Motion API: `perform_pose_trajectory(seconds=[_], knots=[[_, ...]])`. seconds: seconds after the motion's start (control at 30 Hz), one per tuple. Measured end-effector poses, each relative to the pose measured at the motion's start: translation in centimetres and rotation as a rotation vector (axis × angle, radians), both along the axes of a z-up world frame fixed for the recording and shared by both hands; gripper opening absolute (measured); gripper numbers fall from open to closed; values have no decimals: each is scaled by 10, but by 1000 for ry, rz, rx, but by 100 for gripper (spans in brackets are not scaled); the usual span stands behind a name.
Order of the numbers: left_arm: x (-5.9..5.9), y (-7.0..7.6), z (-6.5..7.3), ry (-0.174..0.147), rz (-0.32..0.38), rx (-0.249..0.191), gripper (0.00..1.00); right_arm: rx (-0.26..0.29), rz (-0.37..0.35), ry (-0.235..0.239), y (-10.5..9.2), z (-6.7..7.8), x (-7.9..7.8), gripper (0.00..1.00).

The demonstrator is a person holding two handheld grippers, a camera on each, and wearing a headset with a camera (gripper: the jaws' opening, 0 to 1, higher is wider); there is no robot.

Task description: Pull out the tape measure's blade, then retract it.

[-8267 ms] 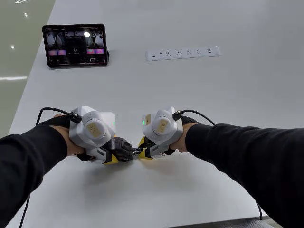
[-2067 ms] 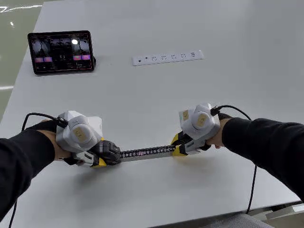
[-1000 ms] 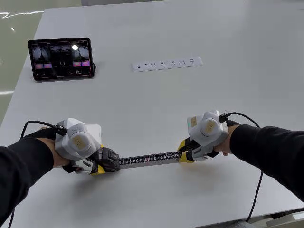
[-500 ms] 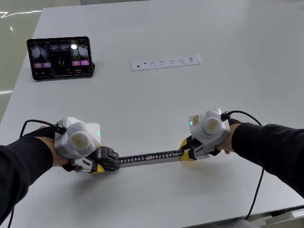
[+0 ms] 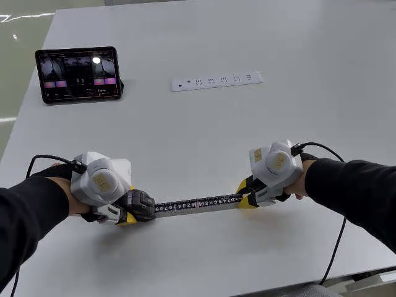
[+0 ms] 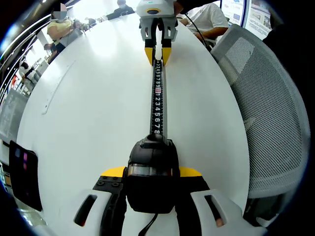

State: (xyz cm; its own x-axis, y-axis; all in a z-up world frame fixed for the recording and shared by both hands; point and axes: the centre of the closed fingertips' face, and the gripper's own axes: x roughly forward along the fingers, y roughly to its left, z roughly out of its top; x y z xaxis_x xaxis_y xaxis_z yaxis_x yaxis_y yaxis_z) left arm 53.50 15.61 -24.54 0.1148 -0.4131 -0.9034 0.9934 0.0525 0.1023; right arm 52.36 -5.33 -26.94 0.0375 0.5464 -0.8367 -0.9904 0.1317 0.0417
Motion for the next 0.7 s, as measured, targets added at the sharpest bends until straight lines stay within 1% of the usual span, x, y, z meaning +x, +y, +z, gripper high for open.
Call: perform_pose_trajectory(seconds=[0.7], knots=[[-2, -1, 1, -1, -2, 2, 33, 3, -9, 11, -11, 1, -3, 10]])
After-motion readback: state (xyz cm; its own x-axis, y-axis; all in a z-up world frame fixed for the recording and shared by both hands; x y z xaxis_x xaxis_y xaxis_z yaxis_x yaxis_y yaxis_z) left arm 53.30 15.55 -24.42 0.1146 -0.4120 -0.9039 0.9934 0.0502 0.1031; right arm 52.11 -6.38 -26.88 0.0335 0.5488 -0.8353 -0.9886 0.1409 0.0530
